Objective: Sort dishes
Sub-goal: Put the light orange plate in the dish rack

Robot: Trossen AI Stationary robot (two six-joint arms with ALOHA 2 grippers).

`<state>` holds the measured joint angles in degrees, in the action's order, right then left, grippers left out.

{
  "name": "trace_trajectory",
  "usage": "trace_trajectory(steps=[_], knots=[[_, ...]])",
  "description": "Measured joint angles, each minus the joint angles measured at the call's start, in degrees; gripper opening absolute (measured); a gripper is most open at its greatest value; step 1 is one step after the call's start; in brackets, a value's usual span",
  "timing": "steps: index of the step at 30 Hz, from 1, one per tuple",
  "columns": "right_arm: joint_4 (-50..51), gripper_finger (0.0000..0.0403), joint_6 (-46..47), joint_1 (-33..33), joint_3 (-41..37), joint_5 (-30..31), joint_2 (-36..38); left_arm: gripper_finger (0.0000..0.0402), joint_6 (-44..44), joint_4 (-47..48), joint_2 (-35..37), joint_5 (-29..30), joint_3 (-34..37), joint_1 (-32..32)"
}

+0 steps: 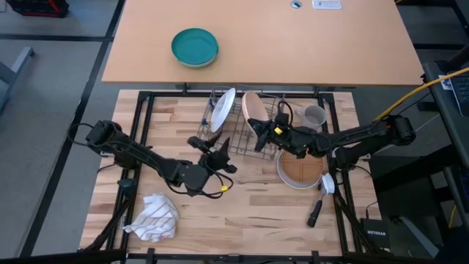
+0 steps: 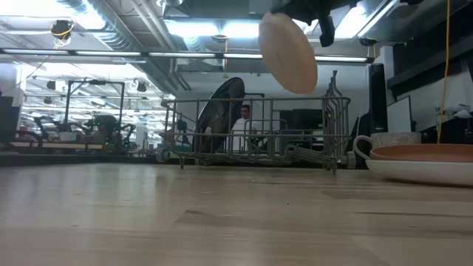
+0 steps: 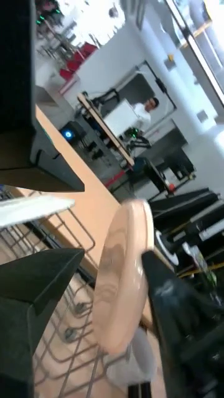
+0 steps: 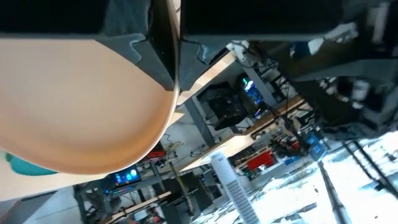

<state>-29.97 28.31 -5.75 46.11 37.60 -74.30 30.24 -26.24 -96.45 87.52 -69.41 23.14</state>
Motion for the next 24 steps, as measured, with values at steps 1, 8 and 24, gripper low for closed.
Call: trace_trajectory(steps=[1, 8, 24], knots=[[0.0, 0.0008, 0.7, 0.6, 0.0, 0.1, 0.0, 0.0145, 0.0, 0.1, 0.7, 0.4, 0.0, 0.3], [-1.0, 0.0009, 4.7, 3.8, 0.0, -0.7, -0.5, 0.0145, 0.0, 0.3, 5.1, 1.7, 0.0, 1.9], [-25.6, 0.0009, 11.1, 4.3, 0.0, -2.7, -13.7, 0.0142, -2.6, 5.9, 6.5, 2.5, 0.0, 2.4]])
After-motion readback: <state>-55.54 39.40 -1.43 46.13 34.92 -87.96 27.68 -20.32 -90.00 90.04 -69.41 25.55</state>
